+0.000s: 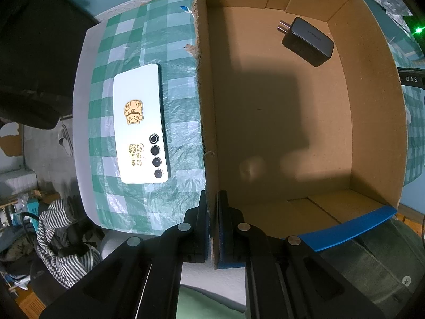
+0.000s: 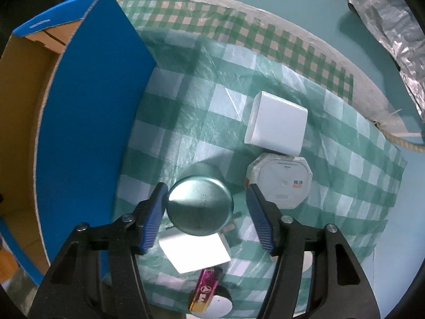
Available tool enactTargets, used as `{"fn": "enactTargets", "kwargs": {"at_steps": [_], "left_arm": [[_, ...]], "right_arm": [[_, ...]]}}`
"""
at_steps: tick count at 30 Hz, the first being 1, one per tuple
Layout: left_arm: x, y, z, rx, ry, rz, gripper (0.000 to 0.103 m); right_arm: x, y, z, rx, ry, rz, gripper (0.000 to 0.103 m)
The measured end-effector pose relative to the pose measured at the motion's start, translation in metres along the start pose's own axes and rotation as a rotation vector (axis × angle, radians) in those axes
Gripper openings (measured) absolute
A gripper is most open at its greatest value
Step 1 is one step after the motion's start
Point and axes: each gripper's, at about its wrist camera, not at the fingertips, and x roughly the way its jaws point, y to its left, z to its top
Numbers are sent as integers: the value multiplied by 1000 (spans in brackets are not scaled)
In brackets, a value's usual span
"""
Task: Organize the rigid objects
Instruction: 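Withdraw the right gripper and move it over the teal tin, then close the right gripper on the teal tin and lift it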
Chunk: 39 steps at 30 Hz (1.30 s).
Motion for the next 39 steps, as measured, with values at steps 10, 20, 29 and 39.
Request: {"fn": "enactTargets", "kwargs": {"at_steps": [10, 20, 29, 39], "left_arm": [[1, 0, 0, -1, 1, -3, 6], [2, 0, -1, 0, 1, -4, 6], [3, -1, -2, 3, 3, -3, 6], [3, -2, -2, 11, 4, -2, 6]], "right_arm": [[9, 4, 0, 9, 14, 10, 45], [3, 9, 4, 1, 11, 8, 44], [-24, 15, 4, -38, -24, 9, 44], [-62, 29, 3, -91, -66, -2, 44]]}}
